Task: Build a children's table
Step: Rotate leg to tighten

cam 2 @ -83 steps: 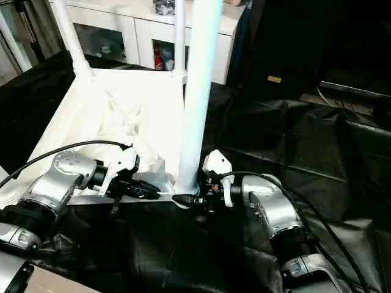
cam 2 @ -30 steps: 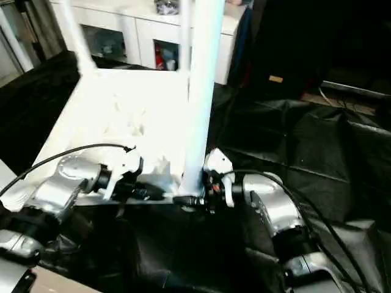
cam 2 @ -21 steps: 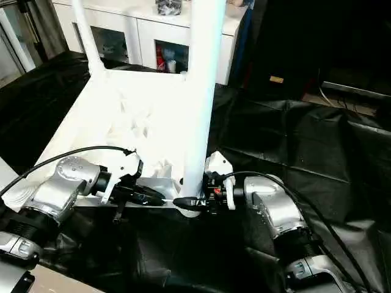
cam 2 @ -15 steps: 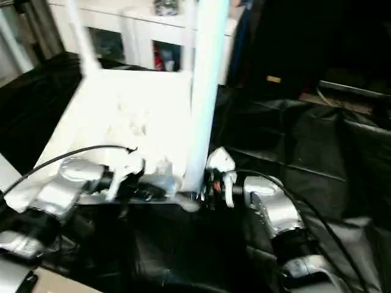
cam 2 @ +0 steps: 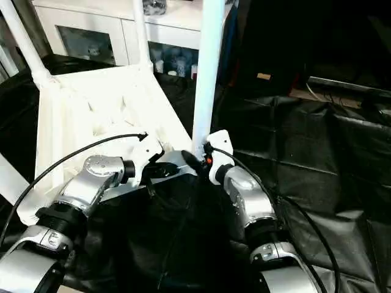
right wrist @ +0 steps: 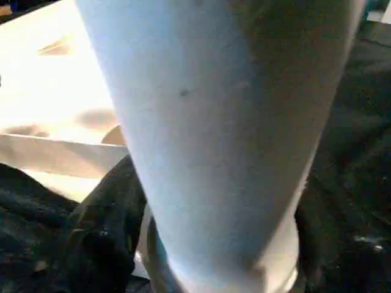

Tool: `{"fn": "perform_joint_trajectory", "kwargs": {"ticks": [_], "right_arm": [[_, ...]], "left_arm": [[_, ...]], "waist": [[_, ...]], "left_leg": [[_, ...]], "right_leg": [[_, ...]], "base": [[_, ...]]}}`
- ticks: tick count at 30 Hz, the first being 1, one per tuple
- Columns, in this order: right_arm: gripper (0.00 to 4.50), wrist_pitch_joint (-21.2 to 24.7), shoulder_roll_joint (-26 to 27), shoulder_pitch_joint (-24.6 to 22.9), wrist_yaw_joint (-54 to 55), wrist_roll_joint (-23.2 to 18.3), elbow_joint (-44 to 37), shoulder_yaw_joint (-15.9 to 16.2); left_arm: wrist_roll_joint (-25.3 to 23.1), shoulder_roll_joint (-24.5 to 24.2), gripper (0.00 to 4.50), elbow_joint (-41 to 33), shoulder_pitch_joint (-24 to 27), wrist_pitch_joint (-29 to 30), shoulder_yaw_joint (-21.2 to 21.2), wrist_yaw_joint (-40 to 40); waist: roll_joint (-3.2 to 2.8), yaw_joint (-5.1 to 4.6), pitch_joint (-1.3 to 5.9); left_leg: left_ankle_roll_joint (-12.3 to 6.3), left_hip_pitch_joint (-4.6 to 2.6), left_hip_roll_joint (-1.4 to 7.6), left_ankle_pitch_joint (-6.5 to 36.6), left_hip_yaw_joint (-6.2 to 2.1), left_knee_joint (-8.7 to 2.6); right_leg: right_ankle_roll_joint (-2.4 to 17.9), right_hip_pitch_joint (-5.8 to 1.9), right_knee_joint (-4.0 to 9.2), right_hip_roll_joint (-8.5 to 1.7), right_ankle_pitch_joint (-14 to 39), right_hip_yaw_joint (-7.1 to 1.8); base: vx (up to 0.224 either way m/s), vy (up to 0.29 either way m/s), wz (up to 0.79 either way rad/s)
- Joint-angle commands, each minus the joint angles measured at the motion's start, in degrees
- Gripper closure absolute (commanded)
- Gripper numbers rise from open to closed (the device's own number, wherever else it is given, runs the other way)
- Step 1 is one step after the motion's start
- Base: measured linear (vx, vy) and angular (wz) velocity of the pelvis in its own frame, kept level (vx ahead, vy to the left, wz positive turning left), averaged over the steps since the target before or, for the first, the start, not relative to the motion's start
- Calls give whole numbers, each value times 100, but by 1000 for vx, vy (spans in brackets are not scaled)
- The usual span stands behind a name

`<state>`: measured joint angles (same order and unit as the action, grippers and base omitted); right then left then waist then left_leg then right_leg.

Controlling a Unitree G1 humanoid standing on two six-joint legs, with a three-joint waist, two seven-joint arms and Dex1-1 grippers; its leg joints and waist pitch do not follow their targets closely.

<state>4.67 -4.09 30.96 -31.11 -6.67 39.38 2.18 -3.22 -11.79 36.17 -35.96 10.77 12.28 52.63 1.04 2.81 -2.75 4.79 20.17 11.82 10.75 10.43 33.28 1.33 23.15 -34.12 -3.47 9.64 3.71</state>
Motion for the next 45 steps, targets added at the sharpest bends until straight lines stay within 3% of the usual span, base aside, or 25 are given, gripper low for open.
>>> {"fn": "perform_joint_trajectory", "kwargs": {"ticks": [1,5,7,9,12,13,21,22,30,36,42,43,45], "right_arm": [[69,108,208,-43,-717,-91,-80,432],[57,112,27,-97,-1209,-117,-254,555],[57,40,-377,-218,-1946,-71,-502,795],[57,89,-547,-270,-2313,-160,-642,838],[57,187,-747,-333,-2765,-275,-840,883],[57,219,-809,-354,-2920,-284,-901,896],[57,328,-1279,-467,-3701,-289,-1148,1084],[80,333,-1282,-468,-3718,-287,-1152,1080],[140,482,-1240,-519,-3820,-395,-1276,1067],[184,519,-1045,-483,-3357,-378,-1038,916],[189,257,-393,-156,-1192,15,-47,472],[190,269,-312,-116,-953,21,38,407],[191,312,-190,-70,-687,5,118,332]], "left_arm": [[327,194,450,-377,-97,-150,65,168],[371,49,450,-424,-48,-209,102,498],[477,-220,450,-508,24,-347,130,1099],[547,-355,450,-545,54,-380,136,1394],[566,-522,450,-534,76,-451,146,1655],[576,-568,450,-526,80,-445,143,1726],[789,-919,450,-562,203,-473,167,2547],[796,-932,450,-558,212,-473,167,2572],[765,-941,450,-492,200,-546,159,2598],[612,-776,450,-273,75,-539,44,1949],[309,-385,450,-47,-119,-372,-84,737],[286,-317,450,-52,-133,-334,-101,590],[275,-212,450,-85,-145,-274,-102,457]], "waist": [[9,3,360],[10,-1,362],[19,19,360],[20,21,354],[-1,63,355],[-4,105,350],[4,162,354],[0,167,357],[2,205,362],[2,203,356],[29,77,328],[56,30,327],[32,16,332]], "left_leg": [[-293,-14,143,937,-30,-357],[-356,-8,150,861,-29,-353],[-379,-14,152,870,-29,-349],[-412,-8,157,922,-24,-349],[-402,-48,177,957,-17,-351],[-382,-46,192,956,-10,-352],[-336,-25,186,917,-11,-345],[-323,-25,191,925,-15,-346],[-269,-29,189,888,-19,-351],[-233,-35,189,952,-22,-354],[-1,-26,149,1201,-54,-377],[-24,-37,139,1242,-51,-370],[-74,-37,144,1180,-45,-364]], "right_leg": [[1210,-311,371,-439,1148,-275],[1273,-315,347,-436,951,-278],[1279,-326,354,-434,980,-272],[1281,-319,353,-437,1008,-276],[1303,-294,358,-433,1071,-274],[1319,-287,345,-426,1025,-271],[1310,-298,325,-440,1015,-267],[1306,-298,325,-444,1054,-264],[1270,-299,319,-437,1024,-267],[1263,-286,336,-447,1126,-265],[995,-280,420,-472,1971,-268],[946,-273,445,-457,2059,-266],[969,-259,431,-448,1938,-278]], "base": [[0,0,0],[0,0,0],[0,0,0],[0,0,0],[0,0,0],[0,0,0],[0,0,0],[0,0,0],[0,0,0],[0,0,0],[0,0,0],[0,0,0],[0,0,0]]}}
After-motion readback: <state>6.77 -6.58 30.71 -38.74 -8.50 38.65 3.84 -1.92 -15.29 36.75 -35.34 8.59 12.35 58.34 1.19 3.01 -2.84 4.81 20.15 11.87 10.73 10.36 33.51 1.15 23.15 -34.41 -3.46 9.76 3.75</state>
